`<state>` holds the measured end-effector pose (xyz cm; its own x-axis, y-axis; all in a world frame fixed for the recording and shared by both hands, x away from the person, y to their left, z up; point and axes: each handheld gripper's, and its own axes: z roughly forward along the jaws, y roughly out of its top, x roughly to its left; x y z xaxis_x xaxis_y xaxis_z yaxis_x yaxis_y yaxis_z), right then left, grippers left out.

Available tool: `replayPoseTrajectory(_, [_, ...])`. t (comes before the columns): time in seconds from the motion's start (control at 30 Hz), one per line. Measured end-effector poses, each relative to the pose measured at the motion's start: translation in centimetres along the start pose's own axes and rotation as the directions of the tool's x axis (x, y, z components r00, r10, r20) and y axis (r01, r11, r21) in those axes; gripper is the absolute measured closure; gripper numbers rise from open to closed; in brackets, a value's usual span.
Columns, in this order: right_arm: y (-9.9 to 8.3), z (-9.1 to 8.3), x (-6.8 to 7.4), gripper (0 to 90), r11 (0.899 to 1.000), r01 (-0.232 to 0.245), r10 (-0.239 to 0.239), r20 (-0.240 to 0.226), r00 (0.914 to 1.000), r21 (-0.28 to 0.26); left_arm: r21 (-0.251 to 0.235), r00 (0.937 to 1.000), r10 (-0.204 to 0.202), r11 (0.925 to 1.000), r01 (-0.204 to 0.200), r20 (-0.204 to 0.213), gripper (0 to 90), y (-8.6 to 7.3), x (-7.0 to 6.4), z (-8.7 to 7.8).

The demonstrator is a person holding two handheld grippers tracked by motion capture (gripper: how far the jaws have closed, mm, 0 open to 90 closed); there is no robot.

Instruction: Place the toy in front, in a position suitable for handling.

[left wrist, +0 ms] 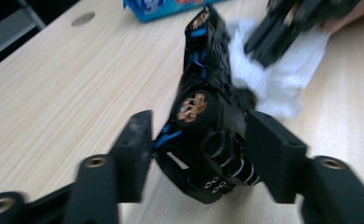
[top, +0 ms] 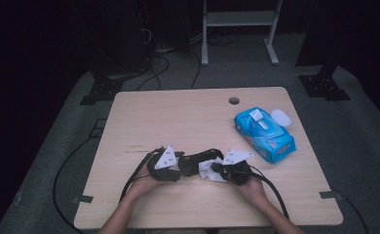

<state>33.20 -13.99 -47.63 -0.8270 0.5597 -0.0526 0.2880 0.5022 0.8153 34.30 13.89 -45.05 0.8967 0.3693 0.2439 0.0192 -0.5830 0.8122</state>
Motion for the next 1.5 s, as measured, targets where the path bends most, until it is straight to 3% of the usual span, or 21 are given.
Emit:
replayPoseTrajectory(0.07, [-0.4, 0.4, 0.1, 86.7, 0.999, -0.001, 0.002, -0.004, 1.0, 0.032, 0.015, 1.0, 0.002, 0.9999, -0.002, -0.009, 43.2, -0.1, -0.1, 0.1])
replayPoseTrajectory(0.27, [-0.4, 0.4, 0.1, 86.7, 0.999, -0.008, 0.008, -0.007, 0.9999, 0.034, 0.006, 0.9998, -0.019, 0.9998, 0.019, -0.002, 41.6, -0.2, 0.0, 0.3])
replayPoseTrajectory(0.4, [-0.4, 0.5, 0.1, 86.6, 0.999, -0.008, 0.008, -0.01, 0.9999, 0.044, 0.013, 0.9992, 0.035, 0.9993, -0.034, -0.021, 42.7, 0.1, -0.4, 0.4])
replayPoseTrajectory(0.57, [-0.4, 0.5, 0.0, 86.6, 0.999, -0.012, 0.013, -0.016, 0.9998, 0.046, 0.015, 0.9978, 0.059, 0.9982, -0.059, -0.031, 42.7, 0.1, -0.7, 0.5])
replayPoseTrajectory(0.73, [-0.4, 0.5, 0.0, 86.6, 0.999, -0.011, 0.012, -0.029, 0.9995, 0.047, 0.009, 0.9934, 0.109, 0.994, -0.109, -0.035, 45.0, 0.3, -1.2, 0.2])
replayPoseTrajectory(1.03, [-0.5, 0.3, 0.1, 86.5, 0.999, -0.006, 0.008, -0.041, 0.9991, 0.047, -0.028, 0.9943, 0.106, 0.994, -0.106, 0.011, 48.9, 0.3, -1.4, -0.2])
replayPoseTrajectory(1.27, [-0.7, -0.1, 0.3, 86.6, 1.0, -0.006, 0.008, -0.053, 0.9986, 0.028, -0.036, 0.9986, 0.026, 0.999, -0.025, 0.047, 42.2, 0.2, -1.0, 0.3])
replayPoseTrajectory(1.5, [-0.2, -1.4, 0.8, 86.7, 0.999, 0.008, -0.011, -0.065, 0.9978, -0.042, -0.02, 0.9933, -0.038, 0.999, 0.04, 0.109, 46.0, -0.3, -0.7, 1.0])
